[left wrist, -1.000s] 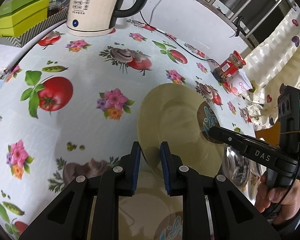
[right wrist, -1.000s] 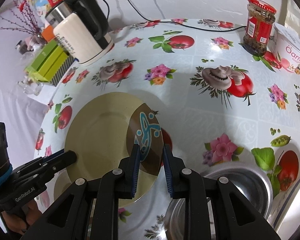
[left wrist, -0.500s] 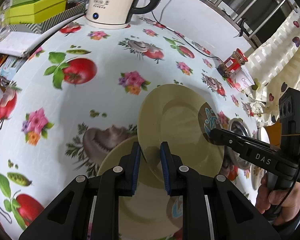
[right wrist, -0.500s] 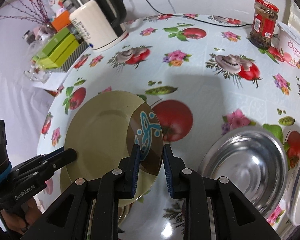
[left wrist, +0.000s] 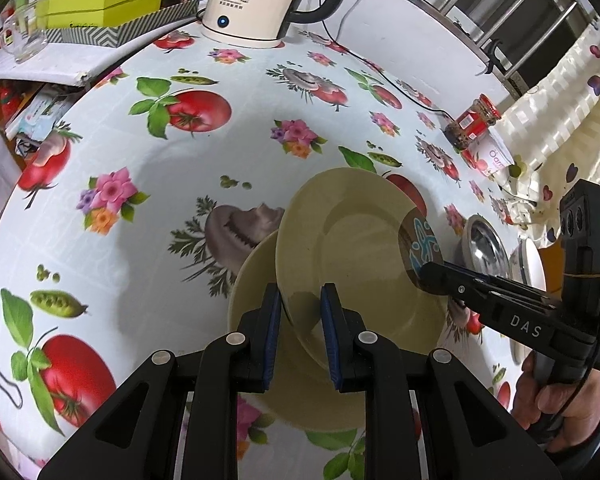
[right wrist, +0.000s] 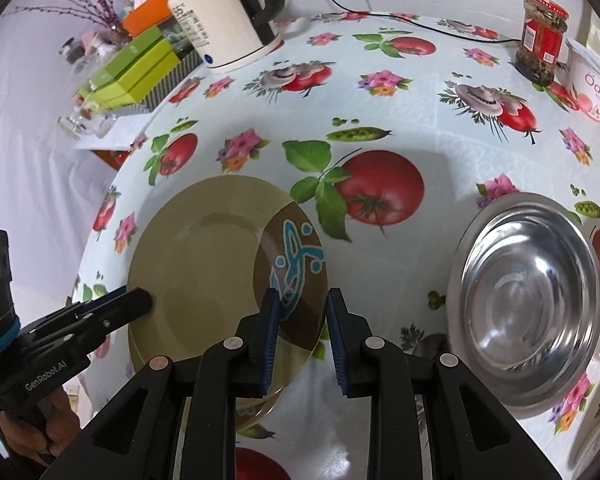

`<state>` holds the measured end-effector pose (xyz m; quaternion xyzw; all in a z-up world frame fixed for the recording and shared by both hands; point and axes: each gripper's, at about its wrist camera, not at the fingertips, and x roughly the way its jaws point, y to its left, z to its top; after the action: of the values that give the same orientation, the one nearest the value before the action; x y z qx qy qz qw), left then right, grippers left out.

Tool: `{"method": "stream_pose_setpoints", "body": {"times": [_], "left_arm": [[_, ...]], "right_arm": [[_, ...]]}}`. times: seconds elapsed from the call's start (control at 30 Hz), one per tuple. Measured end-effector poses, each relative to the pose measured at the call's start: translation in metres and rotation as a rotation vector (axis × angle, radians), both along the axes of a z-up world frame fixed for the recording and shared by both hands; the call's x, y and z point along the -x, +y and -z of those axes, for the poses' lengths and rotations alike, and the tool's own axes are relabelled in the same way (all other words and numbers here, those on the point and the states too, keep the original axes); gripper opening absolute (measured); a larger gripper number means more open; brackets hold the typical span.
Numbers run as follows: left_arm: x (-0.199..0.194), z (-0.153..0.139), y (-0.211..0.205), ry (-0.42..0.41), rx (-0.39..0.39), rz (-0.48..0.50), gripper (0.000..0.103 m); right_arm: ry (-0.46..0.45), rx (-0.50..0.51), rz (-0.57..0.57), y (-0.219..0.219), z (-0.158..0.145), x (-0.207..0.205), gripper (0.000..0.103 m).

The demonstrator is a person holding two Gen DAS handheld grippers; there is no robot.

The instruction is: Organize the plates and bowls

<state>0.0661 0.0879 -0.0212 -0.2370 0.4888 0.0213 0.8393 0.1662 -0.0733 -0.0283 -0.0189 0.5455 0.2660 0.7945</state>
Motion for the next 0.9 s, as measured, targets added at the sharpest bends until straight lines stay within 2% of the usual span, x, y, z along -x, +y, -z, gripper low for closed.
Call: {"method": "stream_pose_setpoints", "body": {"times": [0.6,0.9], "left_arm": [[0.026,0.007,0.007,0.014,0.022,-0.031,0.021],[0.031,0.005,0.004,0.016,-0.006,-0.026,0.021]], "right_arm": [[0.012,0.032,-0.049,0.015,0.008,0.027,0.024],[0.010,0.047,-0.062,0.016,0.009,0.032,0.025]]}}
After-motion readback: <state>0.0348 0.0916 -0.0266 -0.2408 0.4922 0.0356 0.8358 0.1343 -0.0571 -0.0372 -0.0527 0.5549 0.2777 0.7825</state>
